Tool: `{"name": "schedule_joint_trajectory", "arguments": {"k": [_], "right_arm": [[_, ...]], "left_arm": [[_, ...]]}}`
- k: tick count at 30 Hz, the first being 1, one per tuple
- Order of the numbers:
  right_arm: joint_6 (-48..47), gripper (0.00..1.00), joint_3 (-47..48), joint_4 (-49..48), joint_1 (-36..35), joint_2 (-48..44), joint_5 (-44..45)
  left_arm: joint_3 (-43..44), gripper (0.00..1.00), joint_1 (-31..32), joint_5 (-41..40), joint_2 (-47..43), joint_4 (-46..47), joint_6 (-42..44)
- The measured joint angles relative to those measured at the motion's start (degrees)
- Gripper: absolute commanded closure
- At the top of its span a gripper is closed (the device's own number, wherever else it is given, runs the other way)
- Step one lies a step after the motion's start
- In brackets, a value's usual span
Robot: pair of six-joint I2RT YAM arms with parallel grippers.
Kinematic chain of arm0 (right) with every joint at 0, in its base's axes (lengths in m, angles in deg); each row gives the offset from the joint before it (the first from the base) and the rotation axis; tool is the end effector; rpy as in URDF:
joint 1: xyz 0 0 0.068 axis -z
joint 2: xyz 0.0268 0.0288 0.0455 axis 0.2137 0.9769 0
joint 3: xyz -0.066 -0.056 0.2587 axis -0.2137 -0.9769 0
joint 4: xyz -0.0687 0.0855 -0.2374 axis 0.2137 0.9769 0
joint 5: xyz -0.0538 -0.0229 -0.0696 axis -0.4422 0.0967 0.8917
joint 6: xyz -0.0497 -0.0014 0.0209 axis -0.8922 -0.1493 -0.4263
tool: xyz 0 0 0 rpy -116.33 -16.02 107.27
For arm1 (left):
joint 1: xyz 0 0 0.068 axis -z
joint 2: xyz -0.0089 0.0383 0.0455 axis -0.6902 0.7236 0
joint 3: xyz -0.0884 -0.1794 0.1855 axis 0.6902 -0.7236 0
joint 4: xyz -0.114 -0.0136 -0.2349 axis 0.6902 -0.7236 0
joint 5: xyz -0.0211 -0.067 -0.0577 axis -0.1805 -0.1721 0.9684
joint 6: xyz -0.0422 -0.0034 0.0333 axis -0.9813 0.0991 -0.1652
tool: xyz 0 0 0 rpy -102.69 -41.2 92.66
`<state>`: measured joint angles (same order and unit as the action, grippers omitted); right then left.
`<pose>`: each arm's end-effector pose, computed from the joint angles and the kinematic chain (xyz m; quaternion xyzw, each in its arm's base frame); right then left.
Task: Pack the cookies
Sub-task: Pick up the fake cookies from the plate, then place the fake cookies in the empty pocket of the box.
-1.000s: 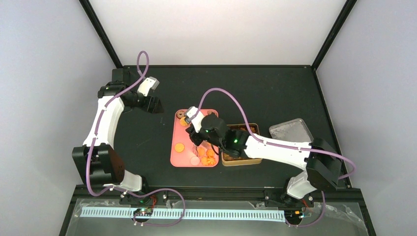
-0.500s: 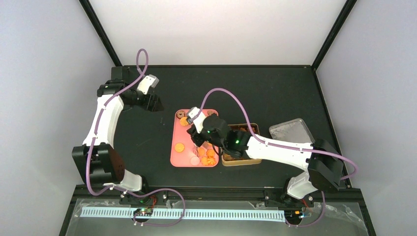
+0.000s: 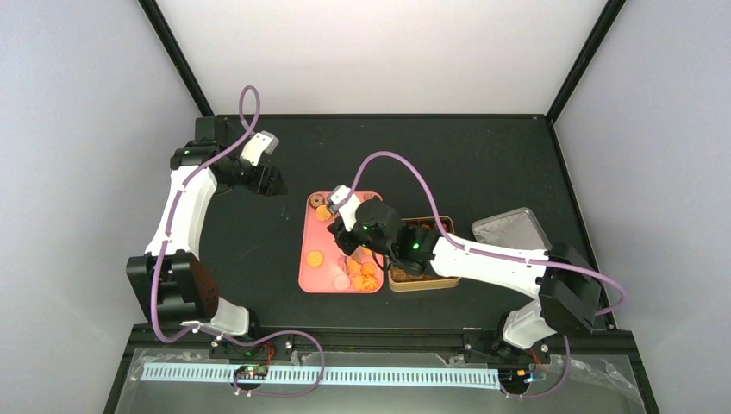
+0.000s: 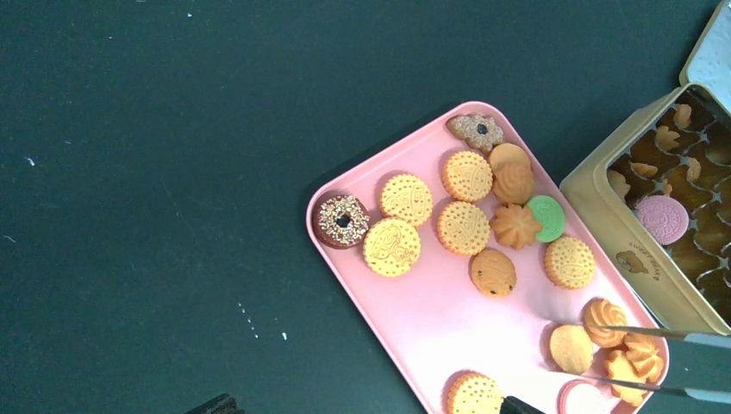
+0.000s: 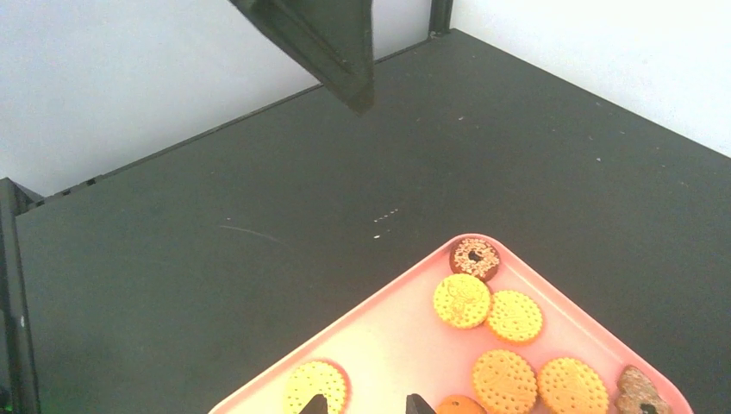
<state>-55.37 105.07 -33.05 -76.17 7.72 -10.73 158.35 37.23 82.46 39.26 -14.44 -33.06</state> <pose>0.1592 0.3116 0.2805 -0.3558 0.7510 0.2681 0.4874 0.2927 0.0129 0.3195 0.2294 0.8999 -0.2044 0.3094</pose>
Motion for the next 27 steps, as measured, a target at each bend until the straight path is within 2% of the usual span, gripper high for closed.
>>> {"name": "schedule_joint_trajectory", "arguments": {"k": [6, 15, 22, 27], "right_arm": [[0.5, 0.99, 0.4, 3.6, 2.6, -4.2, -0.2], [1.4, 0.99, -1.1, 7.5, 9.5, -21.7, 3.0], [3.3, 0.97, -8.3, 16.3, 15.5, -36.7, 11.8], [5.4, 0.97, -11.7, 22.7, 17.0, -40.0, 18.3]], "left_arm": [[0.0, 0.2, 0.0, 0.0, 0.0, 0.0, 0.0], [0.0, 0.21, 0.0, 0.0, 0.0, 0.1, 0.0], [-0.1, 0.21, 0.0, 0.7, 0.0, 0.5, -0.1], [-0.5, 0.21, 0.0, 1.3, 0.2, 0.8, -0.1]]}}
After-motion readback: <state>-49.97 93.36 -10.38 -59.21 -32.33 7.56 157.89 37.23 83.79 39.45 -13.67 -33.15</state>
